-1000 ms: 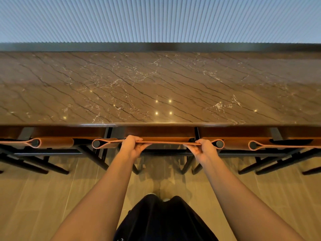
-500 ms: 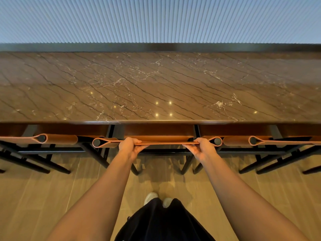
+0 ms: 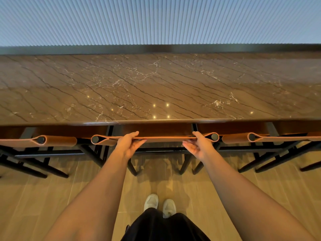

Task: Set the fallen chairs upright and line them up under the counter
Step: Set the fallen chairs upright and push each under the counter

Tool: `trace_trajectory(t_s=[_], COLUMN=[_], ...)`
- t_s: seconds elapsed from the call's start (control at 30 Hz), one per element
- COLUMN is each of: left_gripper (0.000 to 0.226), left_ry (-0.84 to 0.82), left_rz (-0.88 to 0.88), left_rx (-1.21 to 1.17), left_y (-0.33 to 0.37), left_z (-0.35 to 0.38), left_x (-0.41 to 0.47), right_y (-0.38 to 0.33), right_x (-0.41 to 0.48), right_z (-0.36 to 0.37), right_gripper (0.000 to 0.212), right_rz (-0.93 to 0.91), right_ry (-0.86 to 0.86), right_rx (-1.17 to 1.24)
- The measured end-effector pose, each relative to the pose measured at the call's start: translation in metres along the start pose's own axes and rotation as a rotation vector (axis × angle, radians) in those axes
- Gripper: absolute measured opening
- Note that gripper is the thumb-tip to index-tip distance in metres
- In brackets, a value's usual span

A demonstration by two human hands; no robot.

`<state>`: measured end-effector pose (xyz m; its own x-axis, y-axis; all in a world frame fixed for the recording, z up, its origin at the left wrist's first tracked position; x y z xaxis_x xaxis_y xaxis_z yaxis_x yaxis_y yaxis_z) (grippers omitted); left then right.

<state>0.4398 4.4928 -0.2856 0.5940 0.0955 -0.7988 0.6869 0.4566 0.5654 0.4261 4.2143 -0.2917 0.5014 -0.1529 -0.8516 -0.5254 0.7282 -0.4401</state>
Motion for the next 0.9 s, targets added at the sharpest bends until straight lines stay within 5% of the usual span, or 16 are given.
trace_trajectory(t_s=[0.3, 0.7, 0.9], left_gripper=[0.028, 0.035, 0.029], left_ry=[-0.116, -0.375, -0.434], left_rz=[0.109, 0.218, 0.238], left_rx=[0.025, 0.189, 0.366], left_y=[-0.012, -0.045, -0.076], left_z=[-0.014, -0.008, 0.010], left_x=[-0.041, -0.127, -0.154], right_y=[0.015, 0.058, 0.059], right_x=[-0.038, -0.118, -0.162], right_z=[-0.008, -0.090, -0.145], right_gripper=[0.048, 0.038, 0.035], right_rz=[-0.020, -0.222, -0.379], right_ry=[-0.210, -0.253, -0.137], right_rx=[-0.145, -0.017, -0.054])
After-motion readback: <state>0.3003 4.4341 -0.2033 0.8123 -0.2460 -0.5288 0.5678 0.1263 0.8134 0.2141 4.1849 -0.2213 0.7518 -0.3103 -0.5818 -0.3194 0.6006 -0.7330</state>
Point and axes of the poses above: each hand's wrist, its own x-axis towards the middle knuckle, its own z-axis out of the palm, y = z × x, the point moved 10 cm from there along x, towards the middle knuckle, and after that the axes turned 11 degrees about x, right-handed, at the moved point
